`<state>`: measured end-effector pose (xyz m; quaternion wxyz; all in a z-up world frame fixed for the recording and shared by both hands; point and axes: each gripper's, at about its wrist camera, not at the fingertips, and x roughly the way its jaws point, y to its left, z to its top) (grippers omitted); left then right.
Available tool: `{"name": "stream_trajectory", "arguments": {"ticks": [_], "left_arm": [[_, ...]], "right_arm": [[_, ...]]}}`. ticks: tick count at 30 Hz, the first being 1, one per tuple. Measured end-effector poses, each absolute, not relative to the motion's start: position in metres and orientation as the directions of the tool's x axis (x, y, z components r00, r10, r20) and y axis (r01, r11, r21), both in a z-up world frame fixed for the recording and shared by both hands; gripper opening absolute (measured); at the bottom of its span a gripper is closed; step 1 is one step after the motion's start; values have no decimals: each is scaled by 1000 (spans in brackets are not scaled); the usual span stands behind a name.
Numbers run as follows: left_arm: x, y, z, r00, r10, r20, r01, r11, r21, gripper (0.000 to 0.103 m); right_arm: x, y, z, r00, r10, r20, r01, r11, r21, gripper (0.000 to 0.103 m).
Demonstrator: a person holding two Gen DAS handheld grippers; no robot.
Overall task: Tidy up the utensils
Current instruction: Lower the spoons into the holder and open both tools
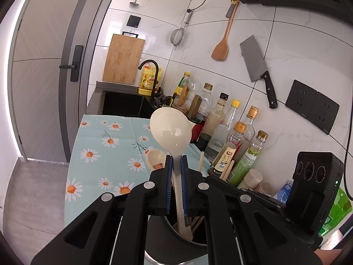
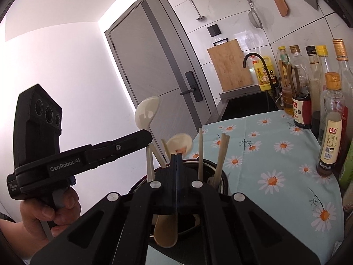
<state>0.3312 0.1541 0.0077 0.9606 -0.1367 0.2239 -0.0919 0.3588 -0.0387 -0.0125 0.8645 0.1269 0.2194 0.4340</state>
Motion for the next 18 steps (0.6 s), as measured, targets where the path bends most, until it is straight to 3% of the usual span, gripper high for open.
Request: {"name": "stream_trajectory", "arguments": {"ticks": [18], "left_arm": [[336,158,-1,864,-247,-439,86,931,-354,8]], "right_arm": [[350,-37,-11,512,788,-343,-712,612,345,1]]}}
